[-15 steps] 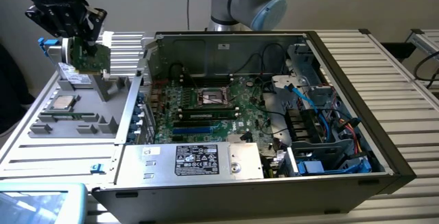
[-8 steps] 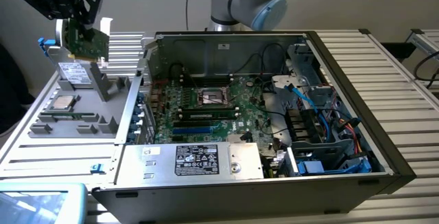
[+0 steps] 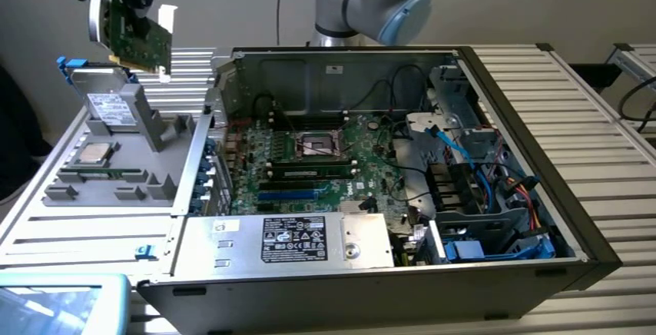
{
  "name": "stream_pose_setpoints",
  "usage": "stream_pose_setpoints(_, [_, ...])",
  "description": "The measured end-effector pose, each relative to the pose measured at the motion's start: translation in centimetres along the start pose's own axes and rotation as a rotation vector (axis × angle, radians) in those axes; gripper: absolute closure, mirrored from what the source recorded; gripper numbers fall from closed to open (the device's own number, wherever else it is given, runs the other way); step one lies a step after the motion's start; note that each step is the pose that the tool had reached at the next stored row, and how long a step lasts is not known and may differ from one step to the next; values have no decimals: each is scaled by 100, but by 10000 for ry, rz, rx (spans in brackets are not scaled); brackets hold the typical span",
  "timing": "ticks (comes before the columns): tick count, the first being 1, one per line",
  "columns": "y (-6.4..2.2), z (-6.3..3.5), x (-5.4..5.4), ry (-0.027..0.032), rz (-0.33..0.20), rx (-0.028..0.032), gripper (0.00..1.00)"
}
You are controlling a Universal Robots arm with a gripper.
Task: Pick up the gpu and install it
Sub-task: 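Pick up the gpu and move the gpu toward the slot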
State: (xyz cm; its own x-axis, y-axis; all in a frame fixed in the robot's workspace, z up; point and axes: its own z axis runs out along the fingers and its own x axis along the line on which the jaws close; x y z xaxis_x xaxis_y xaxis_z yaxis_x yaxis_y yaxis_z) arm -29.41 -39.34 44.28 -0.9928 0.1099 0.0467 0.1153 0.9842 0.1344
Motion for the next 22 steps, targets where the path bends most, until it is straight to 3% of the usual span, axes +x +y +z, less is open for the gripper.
stream_pose_setpoints(8, [37,-374,-218,36,5,4,71])
stream_pose_setpoints(16, [29,-754,-507,99,14,9,71])
stream_pose_setpoints(22, [-31,-809,-771,161,21,16,71])
